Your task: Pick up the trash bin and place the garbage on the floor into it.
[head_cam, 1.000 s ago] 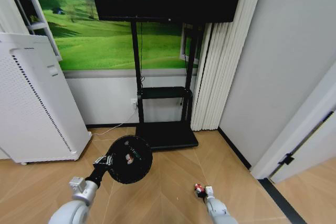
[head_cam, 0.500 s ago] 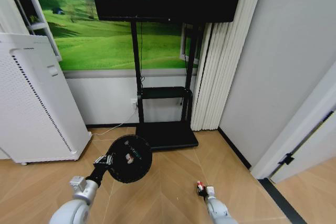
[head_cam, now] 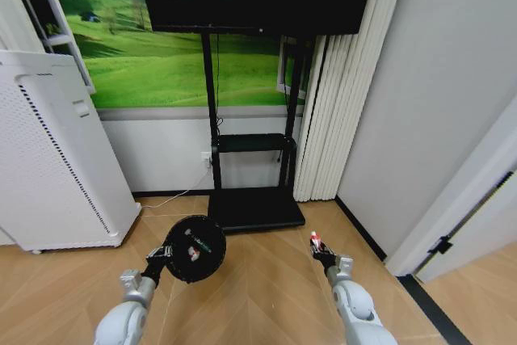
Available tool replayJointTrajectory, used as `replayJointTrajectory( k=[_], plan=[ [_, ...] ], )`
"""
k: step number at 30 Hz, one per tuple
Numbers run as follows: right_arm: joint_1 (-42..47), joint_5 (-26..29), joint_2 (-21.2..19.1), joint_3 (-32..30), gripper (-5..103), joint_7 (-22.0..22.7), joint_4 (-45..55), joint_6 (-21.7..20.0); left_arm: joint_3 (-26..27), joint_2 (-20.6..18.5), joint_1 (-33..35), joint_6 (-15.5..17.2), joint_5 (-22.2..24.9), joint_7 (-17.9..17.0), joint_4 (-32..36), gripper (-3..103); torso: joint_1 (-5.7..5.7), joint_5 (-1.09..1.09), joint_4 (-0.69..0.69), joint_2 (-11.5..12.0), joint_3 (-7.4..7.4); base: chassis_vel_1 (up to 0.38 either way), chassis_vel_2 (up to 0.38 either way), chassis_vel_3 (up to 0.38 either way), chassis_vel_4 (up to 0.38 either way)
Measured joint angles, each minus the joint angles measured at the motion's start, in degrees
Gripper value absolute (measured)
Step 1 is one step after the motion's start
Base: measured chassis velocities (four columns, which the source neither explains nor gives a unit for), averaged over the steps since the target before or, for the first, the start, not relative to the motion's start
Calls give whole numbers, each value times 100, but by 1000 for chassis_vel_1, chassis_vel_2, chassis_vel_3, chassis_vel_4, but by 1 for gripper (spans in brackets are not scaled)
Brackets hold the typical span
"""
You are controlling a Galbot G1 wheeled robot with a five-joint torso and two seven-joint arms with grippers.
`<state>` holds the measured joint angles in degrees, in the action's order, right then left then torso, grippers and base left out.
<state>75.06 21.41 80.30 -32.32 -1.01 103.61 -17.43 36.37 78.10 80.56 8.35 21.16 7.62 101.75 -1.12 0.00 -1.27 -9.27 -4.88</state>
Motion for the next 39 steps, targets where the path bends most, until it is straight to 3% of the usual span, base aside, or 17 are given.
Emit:
replayJointTrajectory(
  k=[1, 6, 13, 25, 29, 34, 35, 36, 39],
  plan=[
    [54, 90, 31, 80, 27, -46, 252, -42, -211, 41, -146, 3, -49, -11, -181, 3, 0, 3, 0, 0, 0, 0, 0, 0, 0],
    [202, 106, 46, 216, 22, -248, 685, -109, -732, 130, -606, 39, -174, -148, -525, 3, 0, -1, -1, 1, 0, 0, 0, 0, 0],
    [371, 58, -114, 344, 22, -652, 1113, -229, -1658, 216, -1332, 123, -239, -426, -947, 3, 0, 0, -2, 1, 0, 0, 0, 0, 0],
    [199, -391, -121, 603, 22, -959, 837, -228, -2360, 245, -1702, 100, -375, -464, -1337, 3, 0, 0, 0, 1, 0, 0, 0, 0, 0],
    [204, -827, -128, 702, 20, -1176, 764, -166, -2472, 292, -1854, 95, -367, -470, -1457, 3, 0, 0, 0, 1, 0, 0, 0, 0, 0],
    [176, -1166, -165, 822, 33, -1286, 539, -86, -2571, 392, -2003, 91, -372, -470, -1619, 3, 0, -1, 0, 1, 0, 0, 0, 0, 0],
    [172, -1193, -167, 853, 43, -1270, 517, -80, -2582, 425, -2018, 85, -384, -466, -1647, 3, 0, 0, -1, 1, 0, 0, 0, 0, 0],
    [172, -1193, -167, 853, 43, -1270, 517, -80, -2582, 425, -2018, 85, -384, -466, -1647, 3, 0, 0, -1, 1, 0, 0, 0, 0, 0],
    [175, -1261, -149, 969, 60, -1200, 501, -68, -2624, 530, -2065, 72, -434, -442, -1748, 3, 0, 1, -1, 1, 0, 0, 0, 0, 0]
  ],
)
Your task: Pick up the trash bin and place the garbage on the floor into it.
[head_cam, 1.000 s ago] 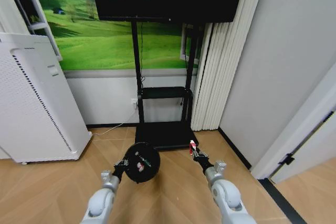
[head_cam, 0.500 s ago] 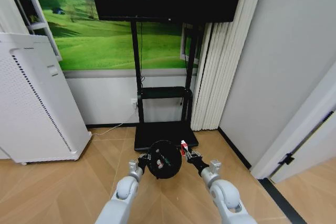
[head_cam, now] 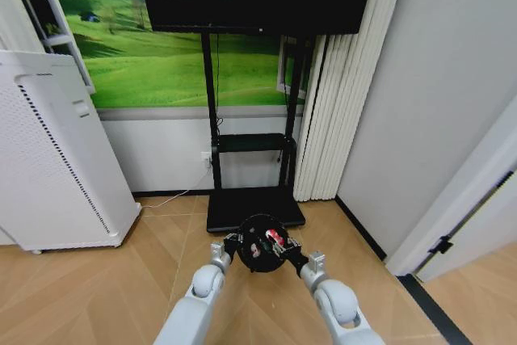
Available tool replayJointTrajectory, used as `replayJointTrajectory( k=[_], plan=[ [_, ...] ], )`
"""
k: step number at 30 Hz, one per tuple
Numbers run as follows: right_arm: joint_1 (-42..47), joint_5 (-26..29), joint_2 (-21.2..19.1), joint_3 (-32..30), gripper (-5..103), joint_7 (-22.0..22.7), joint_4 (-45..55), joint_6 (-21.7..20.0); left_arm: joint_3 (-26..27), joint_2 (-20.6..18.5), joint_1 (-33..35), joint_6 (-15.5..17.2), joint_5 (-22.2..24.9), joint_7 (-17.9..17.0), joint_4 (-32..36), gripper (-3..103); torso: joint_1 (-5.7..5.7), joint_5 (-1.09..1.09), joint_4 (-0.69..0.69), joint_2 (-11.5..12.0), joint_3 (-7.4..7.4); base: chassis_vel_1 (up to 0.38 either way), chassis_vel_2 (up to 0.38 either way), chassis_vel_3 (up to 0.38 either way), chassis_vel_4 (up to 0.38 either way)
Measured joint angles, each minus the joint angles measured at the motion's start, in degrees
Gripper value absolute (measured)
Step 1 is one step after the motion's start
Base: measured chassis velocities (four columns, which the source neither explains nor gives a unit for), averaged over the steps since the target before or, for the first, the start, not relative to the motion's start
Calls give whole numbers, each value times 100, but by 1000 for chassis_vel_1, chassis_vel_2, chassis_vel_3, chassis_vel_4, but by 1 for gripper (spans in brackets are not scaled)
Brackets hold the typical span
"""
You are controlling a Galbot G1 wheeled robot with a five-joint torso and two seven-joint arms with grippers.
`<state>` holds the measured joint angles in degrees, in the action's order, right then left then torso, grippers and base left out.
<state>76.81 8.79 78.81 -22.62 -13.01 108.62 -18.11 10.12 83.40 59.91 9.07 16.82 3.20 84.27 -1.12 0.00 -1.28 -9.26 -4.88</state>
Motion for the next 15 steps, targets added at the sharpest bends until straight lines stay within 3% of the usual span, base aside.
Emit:
replayJointTrajectory(
  k=[3, 9, 15],
  plan=[
    [0, -16, 6, 23, 65, 15, 0, 2, -5, 19, -12, -3, -12, 4, -24, 3, 0, 0, 0, 0, 0, 0, 0, 0, 0],
    [54, -14, 64, -66, 92, 454, 214, 178, 192, -78, 110, -13, -11, 18, 141, 3, 0, 1, 0, -2, 0, 0, 0, 0, 0],
    [295, -65, 102, -275, 100, 1056, 300, 376, 698, -375, 459, -12, 4, 78, 606, 3, 0, 2, 1, -2, 1, 0, 0, 0, 0]
  ],
)
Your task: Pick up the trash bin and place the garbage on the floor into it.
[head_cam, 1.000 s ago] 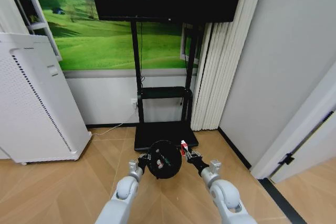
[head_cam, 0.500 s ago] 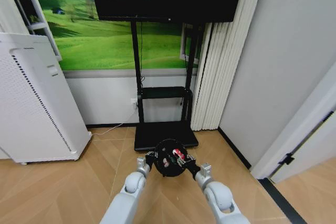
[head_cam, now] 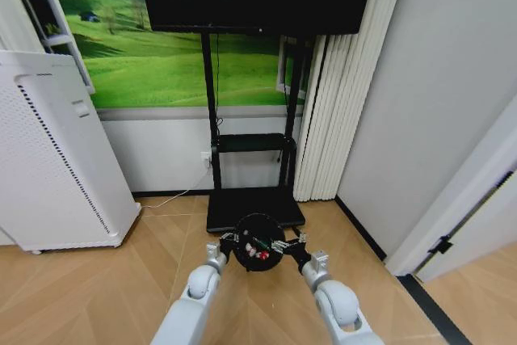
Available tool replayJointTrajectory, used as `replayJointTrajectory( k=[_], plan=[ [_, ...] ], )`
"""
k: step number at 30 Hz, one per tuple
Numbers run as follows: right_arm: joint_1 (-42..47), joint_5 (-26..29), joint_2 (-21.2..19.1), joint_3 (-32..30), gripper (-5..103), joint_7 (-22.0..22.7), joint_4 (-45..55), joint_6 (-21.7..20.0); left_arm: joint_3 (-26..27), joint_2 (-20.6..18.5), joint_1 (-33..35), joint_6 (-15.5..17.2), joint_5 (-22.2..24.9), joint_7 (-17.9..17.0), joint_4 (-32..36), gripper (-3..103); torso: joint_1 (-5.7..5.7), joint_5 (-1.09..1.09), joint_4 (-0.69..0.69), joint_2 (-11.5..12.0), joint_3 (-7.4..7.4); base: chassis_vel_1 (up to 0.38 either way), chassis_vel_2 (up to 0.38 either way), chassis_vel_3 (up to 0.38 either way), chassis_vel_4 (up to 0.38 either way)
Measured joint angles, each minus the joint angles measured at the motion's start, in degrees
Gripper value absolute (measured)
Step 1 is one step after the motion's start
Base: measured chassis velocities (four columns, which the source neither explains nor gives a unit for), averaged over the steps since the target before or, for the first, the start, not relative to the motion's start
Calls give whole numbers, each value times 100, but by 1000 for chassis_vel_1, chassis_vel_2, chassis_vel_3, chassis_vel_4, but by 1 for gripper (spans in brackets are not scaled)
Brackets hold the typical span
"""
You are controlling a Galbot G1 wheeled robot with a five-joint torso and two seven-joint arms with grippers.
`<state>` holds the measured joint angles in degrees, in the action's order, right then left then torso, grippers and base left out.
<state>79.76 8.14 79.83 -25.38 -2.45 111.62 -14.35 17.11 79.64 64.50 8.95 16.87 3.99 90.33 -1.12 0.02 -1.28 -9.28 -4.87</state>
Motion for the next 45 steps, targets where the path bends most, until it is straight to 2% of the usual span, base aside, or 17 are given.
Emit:
replayJointTrajectory(
  k=[2, 6, 8, 14, 19, 28, 45],
  plan=[
    [29, -135, 19, -84, 100, 294, -241, 122, 280, -168, 264, 22, 42, 54, 330, 3, 0, -1, 0, 0, 0, 0, 0, 0, 0],
    [0, -345, 29, -147, 100, 591, -578, 286, 574, -291, 600, 29, 46, 151, 695, 3, 0, -2, 1, 0, 0, 0, 0, 0, 0],
    [-21, -537, 33, -190, 100, 805, -808, 465, 877, -332, 992, 30, 85, 228, 1108, 3, 0, -2, 1, 0, 0, 0, 0, 0, 0],
    [132, -572, 74, -175, 100, 1108, -707, 470, 1342, -311, 1524, 33, 157, 329, 1637, 3, 1, -1, 0, 0, 0, 0, 0, 0, 0],
    [274, -709, 112, -146, 100, 1206, -623, 508, 1535, -317, 1638, 17, 223, 316, 1768, 3, 0, -1, -1, 0, 0, 0, 0, 0, 0],
    [455, -863, 101, -120, 100, 1210, -557, 571, 1593, -344, 1524, 14, 288, 286, 1750, 3, 0, 0, 0, 1, -1, 128, 13, -143, -6],
    [572, -857, 74, -146, 100, 1172, -531, 639, 1480, -314, 1510, 38, 277, 197, 1807, 3, 0, 0, 0, 1, -1, 422, 22, -412, -23]
  ],
)
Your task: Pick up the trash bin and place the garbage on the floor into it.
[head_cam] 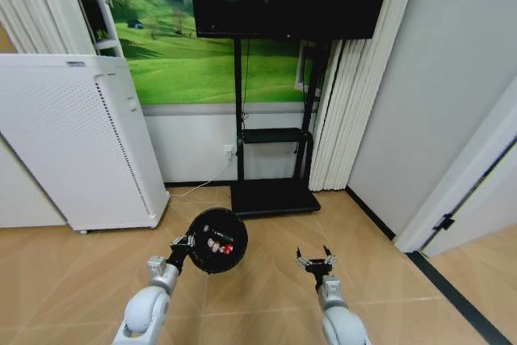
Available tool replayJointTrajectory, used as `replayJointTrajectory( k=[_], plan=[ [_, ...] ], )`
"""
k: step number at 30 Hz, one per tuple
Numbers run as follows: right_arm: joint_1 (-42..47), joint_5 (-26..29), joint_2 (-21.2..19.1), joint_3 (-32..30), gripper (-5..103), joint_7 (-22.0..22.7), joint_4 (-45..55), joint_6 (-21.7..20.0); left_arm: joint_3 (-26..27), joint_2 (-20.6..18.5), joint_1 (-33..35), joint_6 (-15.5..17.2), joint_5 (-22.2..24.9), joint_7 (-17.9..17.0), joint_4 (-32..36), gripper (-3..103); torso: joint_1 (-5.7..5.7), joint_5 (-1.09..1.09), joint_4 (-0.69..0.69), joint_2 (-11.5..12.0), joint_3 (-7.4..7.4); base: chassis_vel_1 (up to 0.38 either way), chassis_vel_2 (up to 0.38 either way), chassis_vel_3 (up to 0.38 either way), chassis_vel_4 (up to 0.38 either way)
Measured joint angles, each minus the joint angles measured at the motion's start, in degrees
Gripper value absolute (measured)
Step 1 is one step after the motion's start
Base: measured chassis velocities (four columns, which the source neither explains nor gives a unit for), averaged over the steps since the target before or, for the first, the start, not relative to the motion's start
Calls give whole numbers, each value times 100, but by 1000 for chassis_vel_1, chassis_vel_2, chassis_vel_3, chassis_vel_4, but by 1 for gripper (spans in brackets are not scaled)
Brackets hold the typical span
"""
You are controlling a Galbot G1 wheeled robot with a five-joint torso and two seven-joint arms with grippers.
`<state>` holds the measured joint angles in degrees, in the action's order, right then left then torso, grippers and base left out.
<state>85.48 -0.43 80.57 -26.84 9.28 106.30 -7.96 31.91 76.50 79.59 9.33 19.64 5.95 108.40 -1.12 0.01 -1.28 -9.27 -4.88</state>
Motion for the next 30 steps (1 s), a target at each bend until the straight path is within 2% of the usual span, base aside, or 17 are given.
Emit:
replayJointTrajectory(
  k=[10, 11, 15, 20, 23, 24, 27, 28, 30],
  plan=[
    [68, 26, 11, -5, 100, -68, 18, 111, 104, 40, 136, -23, -3, 10, 92, 3, 0, -4, 0, 0, 0, 403, 35, -406, -28],
    [82, 26, 16, -12, 100, -88, 14, 142, 147, 83, 194, -43, -11, 15, 111, 3, 1, 2, 0, 0, 2, 348, 11, -288, 3],
    [130, 27, 33, -11, 100, -109, 13, 190, 270, 207, 348, -89, -29, 35, 164, 3, 1, -1, 1, -1, 1, 203, 5, -170, 8],
    [137, 25, 62, -8, 100, -157, -48, 330, 526, 430, 460, -137, 1, 16, 219, 3, 0, -1, -2, 0, -1, -59, -1, 94, -6],
    [128, 6, 100, 25, 100, -182, -94, 403, 915, 742, 619, -185, 161, -162, 259, 3, -2, -2, -1, 0, -1, -103, 14, 99, 2],
    [128, 6, 100, 25, 100, -182, -94, 403, 915, 742, 619, -185, 161, -162, 259, 3, -2, -2, -1, 0, -1, -95, 9, 76, 3],
    [125, 7, 117, 59, 100, -187, -109, 423, 1121, 870, 746, -224, 496, -552, 225, 3, -1, -2, 0, 1, -1, 0, 0, 0, 0],
    [125, 7, 117, 59, 100, -187, -109, 423, 1121, 870, 746, -224, 496, -552, 225, 3, -1, -2, 0, 1, -1, 0, 0, 0, 0],
    [115, 9, 117, 66, 100, -189, -138, 448, 1198, 910, 801, -241, 849, -1069, 164, 3, -1, -1, 0, 1, 0, 0, 0, 0, 0]
  ],
)
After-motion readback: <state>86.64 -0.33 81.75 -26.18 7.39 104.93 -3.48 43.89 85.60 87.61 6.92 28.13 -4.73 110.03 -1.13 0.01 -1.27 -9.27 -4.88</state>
